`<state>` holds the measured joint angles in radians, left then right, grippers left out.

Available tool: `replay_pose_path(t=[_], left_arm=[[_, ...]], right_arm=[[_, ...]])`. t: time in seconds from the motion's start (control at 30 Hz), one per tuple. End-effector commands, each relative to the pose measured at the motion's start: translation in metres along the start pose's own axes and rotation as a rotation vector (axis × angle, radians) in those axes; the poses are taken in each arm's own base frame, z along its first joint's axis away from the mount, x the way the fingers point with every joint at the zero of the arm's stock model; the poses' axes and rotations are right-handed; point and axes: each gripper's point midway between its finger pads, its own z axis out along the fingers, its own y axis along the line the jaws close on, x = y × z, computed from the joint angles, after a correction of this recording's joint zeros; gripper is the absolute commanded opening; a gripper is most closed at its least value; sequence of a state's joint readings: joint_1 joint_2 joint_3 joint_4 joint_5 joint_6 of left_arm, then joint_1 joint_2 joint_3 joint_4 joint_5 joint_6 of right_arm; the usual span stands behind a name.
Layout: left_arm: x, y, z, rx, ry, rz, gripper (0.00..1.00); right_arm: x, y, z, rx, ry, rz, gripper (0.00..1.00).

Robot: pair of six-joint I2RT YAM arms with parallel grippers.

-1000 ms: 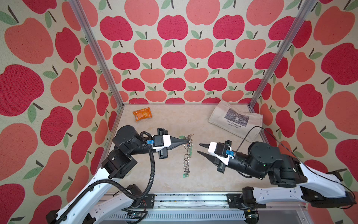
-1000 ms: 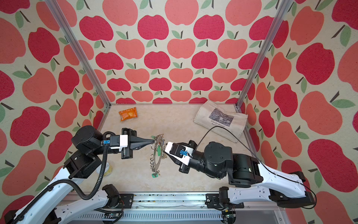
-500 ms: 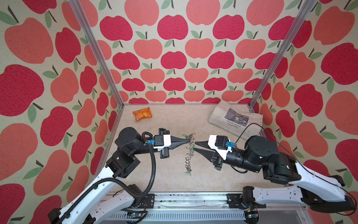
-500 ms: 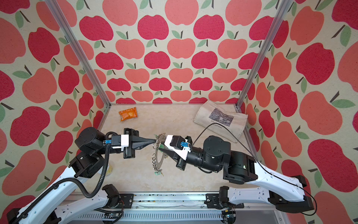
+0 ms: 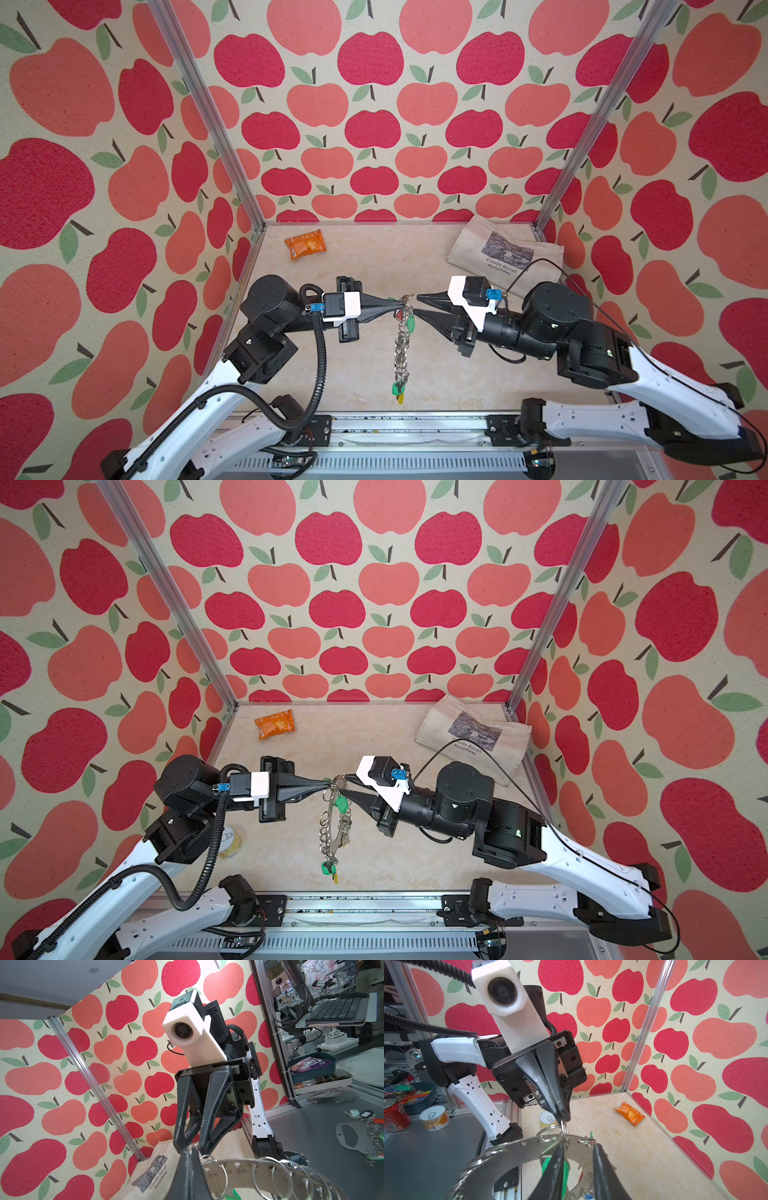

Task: Put the keys on the keyring

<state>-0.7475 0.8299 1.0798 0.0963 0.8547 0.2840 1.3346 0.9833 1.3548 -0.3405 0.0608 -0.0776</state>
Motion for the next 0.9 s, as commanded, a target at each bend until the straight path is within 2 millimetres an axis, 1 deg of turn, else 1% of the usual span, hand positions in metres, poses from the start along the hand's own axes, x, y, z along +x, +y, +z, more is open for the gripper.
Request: replay_pose_path(t=[0.0,0.13,0.37,0.47,0.6,0.87], left_arm=[[-0.018,-0.002,-0.004,0.003,-0.05,0.04,0.0],[-0.019,-0.002,-0.005,0.0,-0.05,0.041,0.0],[-0.022,-0.004,-0.007,-0.003,-0.058,0.049,0.0],[-0.022,-0.004,-0.007,0.0,-0.055,0.046,0.0],[-0.021,-0.005,-0.008,0.0,-0.051,0.042,0.0],[-0.018,-0.004,-0.008,-0.008,-0.034,0.026,0.0]], right_arm=[[-0.007,0.008,0.002,-0.051,-0.032,0.028,0.27],[-0.001,0.009,0.007,-0.059,-0.008,0.03,0.25],[0.002,0.006,0.01,-0.054,0.0,0.043,0.09],[-0.001,0.006,0.01,-0.057,-0.012,0.04,0.06],[-0.002,0.007,0.01,-0.065,-0.015,0.038,0.0],[0.001,0.009,0.013,-0.075,0.021,0.029,0.0]])
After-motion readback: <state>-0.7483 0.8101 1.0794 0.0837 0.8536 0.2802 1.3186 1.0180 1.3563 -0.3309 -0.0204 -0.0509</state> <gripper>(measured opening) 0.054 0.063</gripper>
